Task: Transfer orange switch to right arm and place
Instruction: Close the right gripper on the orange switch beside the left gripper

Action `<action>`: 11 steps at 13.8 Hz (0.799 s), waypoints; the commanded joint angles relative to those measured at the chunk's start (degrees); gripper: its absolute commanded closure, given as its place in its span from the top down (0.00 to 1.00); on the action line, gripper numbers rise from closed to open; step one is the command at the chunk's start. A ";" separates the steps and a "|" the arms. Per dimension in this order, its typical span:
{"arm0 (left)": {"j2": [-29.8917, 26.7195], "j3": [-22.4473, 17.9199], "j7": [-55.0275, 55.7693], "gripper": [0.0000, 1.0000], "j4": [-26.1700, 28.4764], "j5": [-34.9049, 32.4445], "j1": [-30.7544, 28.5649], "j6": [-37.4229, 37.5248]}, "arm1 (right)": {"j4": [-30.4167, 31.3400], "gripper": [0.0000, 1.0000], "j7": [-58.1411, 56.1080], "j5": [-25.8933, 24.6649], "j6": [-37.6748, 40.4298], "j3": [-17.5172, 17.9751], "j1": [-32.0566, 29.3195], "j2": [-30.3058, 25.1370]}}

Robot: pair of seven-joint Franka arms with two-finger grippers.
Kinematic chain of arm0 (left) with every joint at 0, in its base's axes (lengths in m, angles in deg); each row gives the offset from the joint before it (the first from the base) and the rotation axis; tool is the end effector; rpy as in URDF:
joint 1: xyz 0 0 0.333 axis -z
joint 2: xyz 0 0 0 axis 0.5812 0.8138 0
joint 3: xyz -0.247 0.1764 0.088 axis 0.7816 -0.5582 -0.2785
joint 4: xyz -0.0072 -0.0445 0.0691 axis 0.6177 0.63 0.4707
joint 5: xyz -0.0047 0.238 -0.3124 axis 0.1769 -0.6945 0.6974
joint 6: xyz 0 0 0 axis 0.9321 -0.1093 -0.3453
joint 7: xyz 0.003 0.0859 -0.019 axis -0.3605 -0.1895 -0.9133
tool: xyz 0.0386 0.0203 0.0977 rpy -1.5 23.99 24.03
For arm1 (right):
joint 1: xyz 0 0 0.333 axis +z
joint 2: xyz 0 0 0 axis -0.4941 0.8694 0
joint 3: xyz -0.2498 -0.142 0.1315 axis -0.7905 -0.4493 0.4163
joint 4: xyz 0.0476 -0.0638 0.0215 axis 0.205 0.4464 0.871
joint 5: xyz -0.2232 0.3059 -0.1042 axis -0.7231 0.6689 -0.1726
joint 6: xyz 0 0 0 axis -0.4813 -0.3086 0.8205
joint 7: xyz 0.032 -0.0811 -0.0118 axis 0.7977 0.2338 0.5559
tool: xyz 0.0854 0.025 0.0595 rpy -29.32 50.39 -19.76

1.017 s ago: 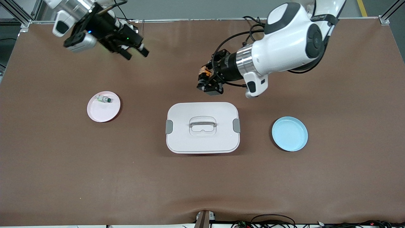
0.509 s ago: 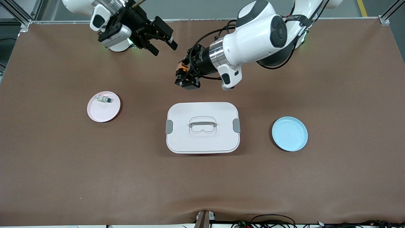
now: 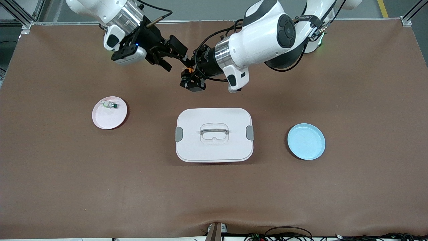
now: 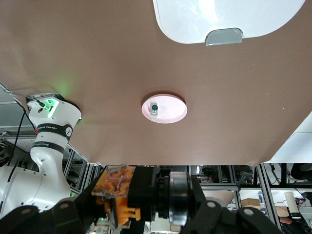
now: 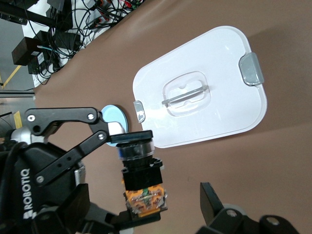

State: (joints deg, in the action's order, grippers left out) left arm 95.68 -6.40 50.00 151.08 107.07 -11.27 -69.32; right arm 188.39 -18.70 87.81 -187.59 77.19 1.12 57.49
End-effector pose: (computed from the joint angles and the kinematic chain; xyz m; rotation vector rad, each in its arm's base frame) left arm 0.4990 -0.4978 0.5570 1.8602 1.6419 -0.8603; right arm 0.4512 0.3292 0.6049 -2.5059 0.3760 -0.1514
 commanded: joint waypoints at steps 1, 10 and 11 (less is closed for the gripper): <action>0.13 -0.36 -0.25 0.31 -1.09 0.15 0.43 -0.08 | -0.99 1.00 -1.49 1.13 -0.68 0.01 -0.32 1.22; 0.13 -0.36 -0.25 0.31 -1.09 0.15 0.44 -0.08 | -0.28 1.00 -0.88 2.53 -3.41 0.18 1.08 4.04; 0.13 -0.28 -0.25 0.31 -1.09 0.15 0.43 -0.08 | -0.29 1.00 -0.96 3.58 -3.76 0.18 1.17 4.04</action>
State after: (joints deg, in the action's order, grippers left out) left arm 95.68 -6.41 49.95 150.87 107.06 -11.27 -69.32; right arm 188.50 -19.09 88.89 -190.49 77.46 1.72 61.15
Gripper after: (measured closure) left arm 0.269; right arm 0.000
